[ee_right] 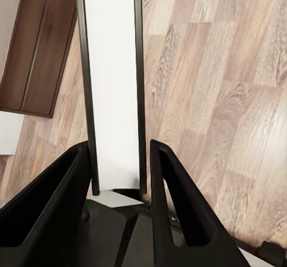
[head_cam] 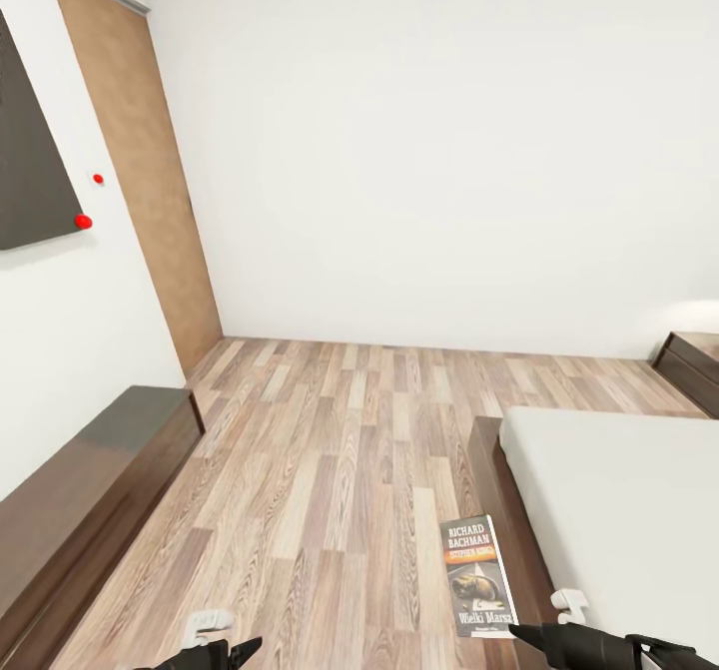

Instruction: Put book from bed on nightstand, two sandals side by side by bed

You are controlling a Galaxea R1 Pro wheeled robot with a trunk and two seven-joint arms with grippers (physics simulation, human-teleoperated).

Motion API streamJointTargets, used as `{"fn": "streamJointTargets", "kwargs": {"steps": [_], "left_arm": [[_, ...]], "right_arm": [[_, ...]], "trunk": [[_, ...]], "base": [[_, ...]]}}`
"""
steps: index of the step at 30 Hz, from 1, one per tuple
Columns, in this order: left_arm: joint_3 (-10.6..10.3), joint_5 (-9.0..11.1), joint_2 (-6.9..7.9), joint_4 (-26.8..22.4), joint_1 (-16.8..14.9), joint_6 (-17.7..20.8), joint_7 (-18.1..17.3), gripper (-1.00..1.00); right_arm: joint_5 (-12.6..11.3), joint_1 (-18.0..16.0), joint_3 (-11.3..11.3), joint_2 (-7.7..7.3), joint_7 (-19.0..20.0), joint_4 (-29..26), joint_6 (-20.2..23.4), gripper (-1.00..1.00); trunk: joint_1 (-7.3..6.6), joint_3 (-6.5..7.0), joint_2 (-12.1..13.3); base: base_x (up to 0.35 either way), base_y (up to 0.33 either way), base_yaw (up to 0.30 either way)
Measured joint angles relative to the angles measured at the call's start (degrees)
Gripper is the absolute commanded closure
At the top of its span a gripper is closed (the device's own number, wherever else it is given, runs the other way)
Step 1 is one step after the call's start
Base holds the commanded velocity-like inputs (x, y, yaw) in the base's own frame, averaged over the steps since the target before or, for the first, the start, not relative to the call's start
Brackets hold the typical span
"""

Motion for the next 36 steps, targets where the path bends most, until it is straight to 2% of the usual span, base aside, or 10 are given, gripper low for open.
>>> {"fn": "streamJointTargets", "kwargs": {"steps": [17,36], "left_arm": [[0.00,0.00,-0.02,0.00,0.00,0.00,0.05,-1.00],[-0.01,0.00,0.01,0.00,0.00,0.00,0.03,-1.00]], "right_arm": [[0.00,-0.03,-0.02,0.00,0.00,0.00,0.00,1.00],[0.01,-0.01,0.02,0.00,-0.07,0.01,0.00,1.00]], "trunk": [[0.00,1.56,0.00],[0.00,1.70,0.01]], "base": [[0.000,0.000,0.000],[0.000,0.000,0.000]]}}
